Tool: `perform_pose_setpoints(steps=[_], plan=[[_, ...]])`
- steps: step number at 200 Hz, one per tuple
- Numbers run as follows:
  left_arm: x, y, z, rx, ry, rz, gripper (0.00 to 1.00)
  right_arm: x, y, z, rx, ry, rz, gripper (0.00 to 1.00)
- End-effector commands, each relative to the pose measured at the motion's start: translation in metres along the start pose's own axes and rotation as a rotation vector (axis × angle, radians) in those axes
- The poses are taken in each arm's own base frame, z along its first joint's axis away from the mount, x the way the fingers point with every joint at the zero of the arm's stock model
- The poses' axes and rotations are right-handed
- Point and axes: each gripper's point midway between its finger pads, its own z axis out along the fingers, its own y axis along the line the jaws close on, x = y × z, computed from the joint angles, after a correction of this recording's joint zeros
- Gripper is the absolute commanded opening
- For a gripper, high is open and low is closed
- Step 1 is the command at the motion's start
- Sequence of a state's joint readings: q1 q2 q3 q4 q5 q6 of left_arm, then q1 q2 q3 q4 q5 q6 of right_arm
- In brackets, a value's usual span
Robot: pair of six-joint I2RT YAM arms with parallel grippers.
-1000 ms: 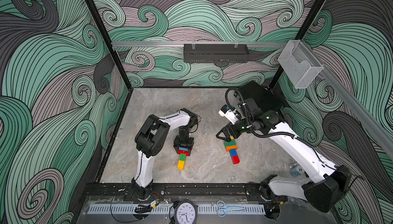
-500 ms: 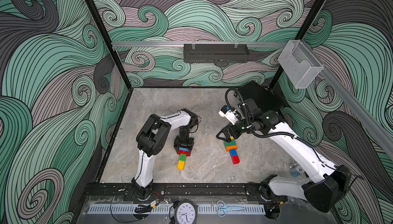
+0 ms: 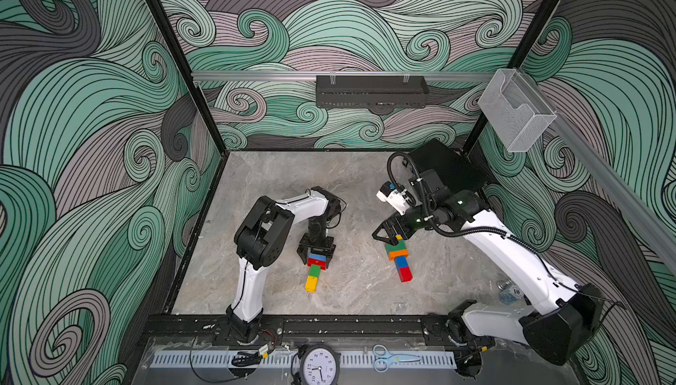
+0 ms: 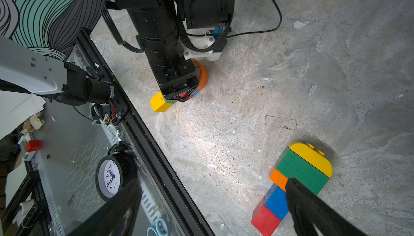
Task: Assemble an ice cream with lego
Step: Adjust the lego brick at the center of the board, then reset both arms
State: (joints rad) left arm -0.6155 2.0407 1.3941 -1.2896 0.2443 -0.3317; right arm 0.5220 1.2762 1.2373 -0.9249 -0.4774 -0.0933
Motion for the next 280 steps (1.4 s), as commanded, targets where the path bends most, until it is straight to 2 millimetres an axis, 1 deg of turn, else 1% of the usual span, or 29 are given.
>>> perform_pose_setpoints(steps=[1,13,31,51,68,76,93,117,132,146,155,157,160,174,189,205,209,214,226,257,280], plan=[[0.003,-0.001,-0.002,0.010,0.004,0.005,0.82,-0.002,0.002,-0.010,0.010,-0.019,-0.002,0.99],[0.003,-0.001,-0.006,0.011,-0.014,0.005,0.84,-0.001,0.000,-0.010,0.022,-0.021,-0.003,0.99],[0.001,0.001,-0.017,0.006,-0.069,0.004,0.88,0.000,-0.003,-0.010,0.036,-0.017,-0.001,0.99],[-0.004,0.002,-0.037,0.004,-0.174,0.011,0.93,0.000,-0.008,-0.008,0.051,-0.025,0.004,0.99],[-0.010,0.002,-0.059,0.000,-0.297,0.028,0.97,-0.001,-0.014,-0.006,0.061,-0.041,0.013,0.99],[-0.012,0.004,-0.070,0.002,-0.362,0.031,0.99,-0.002,-0.019,-0.006,0.074,-0.049,0.022,0.99],[-0.015,0.008,-0.092,-0.014,-0.485,0.038,0.99,-0.004,-0.030,-0.005,0.093,-0.071,0.036,0.99],[-0.018,0.015,-0.128,-0.039,-0.689,0.065,0.99,-0.007,-0.055,-0.005,0.141,-0.127,0.069,0.99],[-0.020,0.024,-0.149,-0.069,-0.818,0.067,0.98,-0.008,-0.071,-0.003,0.169,-0.154,0.090,0.99],[-0.020,0.040,-0.169,-0.128,-0.939,0.040,0.98,-0.008,-0.090,-0.004,0.212,-0.179,0.113,0.99],[-0.021,0.052,-0.174,-0.153,-0.988,0.018,0.98,-0.009,-0.102,-0.006,0.245,-0.201,0.126,0.99],[-0.018,0.054,-0.182,-0.155,-1.022,0.009,0.99,-0.010,-0.105,-0.006,0.255,-0.208,0.128,0.99],[-0.016,0.058,-0.186,-0.159,-1.047,-0.002,0.98,-0.009,-0.108,-0.006,0.264,-0.213,0.135,0.99],[-0.016,0.073,-0.196,-0.168,-1.125,-0.031,0.99,-0.009,-0.126,-0.009,0.320,-0.251,0.151,0.99],[-0.017,0.090,-0.203,-0.203,-1.196,-0.061,0.99,-0.006,-0.145,-0.010,0.385,-0.282,0.159,0.99],[-0.017,0.111,-0.212,-0.230,-1.263,-0.138,0.99,-0.002,-0.164,-0.011,0.450,-0.308,0.173,0.99],[-0.016,0.117,-0.214,-0.235,-1.276,-0.159,0.99,0.004,-0.167,-0.010,0.460,-0.300,0.183,0.99],[-0.016,0.123,-0.217,-0.242,-1.297,-0.184,0.98,0.000,-0.174,-0.012,0.482,-0.330,0.178,0.99],[-0.017,0.136,-0.223,-0.248,-1.347,-0.232,0.98,0.004,-0.186,-0.014,0.523,-0.350,0.184,0.99],[-0.024,0.155,-0.241,-0.279,-1.477,-0.252,0.99,0.015,-0.214,-0.018,0.644,-0.381,0.161,0.99],[-0.030,0.175,-0.243,-0.275,-1.539,-0.290,0.98,0.023,-0.230,-0.020,0.698,-0.429,0.151,0.99]])
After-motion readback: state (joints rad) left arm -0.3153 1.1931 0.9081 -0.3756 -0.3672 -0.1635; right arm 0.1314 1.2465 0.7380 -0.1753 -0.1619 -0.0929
